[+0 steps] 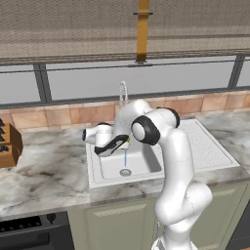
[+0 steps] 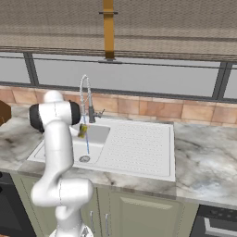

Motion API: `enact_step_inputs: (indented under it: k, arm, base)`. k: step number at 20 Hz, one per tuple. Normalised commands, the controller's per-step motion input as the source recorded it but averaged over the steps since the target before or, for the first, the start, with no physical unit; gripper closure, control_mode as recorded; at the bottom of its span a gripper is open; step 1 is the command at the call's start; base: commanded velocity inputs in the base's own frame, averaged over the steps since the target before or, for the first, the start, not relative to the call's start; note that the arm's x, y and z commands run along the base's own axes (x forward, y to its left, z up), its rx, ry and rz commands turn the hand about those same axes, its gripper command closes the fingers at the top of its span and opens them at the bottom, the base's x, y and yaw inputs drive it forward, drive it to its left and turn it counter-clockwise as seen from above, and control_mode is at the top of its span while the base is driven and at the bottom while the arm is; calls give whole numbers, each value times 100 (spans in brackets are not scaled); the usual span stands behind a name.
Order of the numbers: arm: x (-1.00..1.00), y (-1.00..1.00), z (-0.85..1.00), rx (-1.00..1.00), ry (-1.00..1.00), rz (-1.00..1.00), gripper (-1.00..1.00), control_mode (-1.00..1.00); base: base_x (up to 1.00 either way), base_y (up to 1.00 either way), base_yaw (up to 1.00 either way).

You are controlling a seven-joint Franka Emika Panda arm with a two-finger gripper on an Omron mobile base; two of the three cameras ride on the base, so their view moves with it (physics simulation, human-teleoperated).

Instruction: Soak the sponge with water for a few seconds and then drop it inside the sink.

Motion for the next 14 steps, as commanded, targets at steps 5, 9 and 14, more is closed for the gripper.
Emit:
enact_step_inputs:
  k: [5,9,14]
  arm:
    - [0,1,52,5,10,6,100,-100]
    - [-4,2,56,10,23,14,100,-100]
    - [-28,23,23,12,30,16,100,-100]
  base:
    - [0,0,0]
    - [0,0,0]
    - [0,0,0]
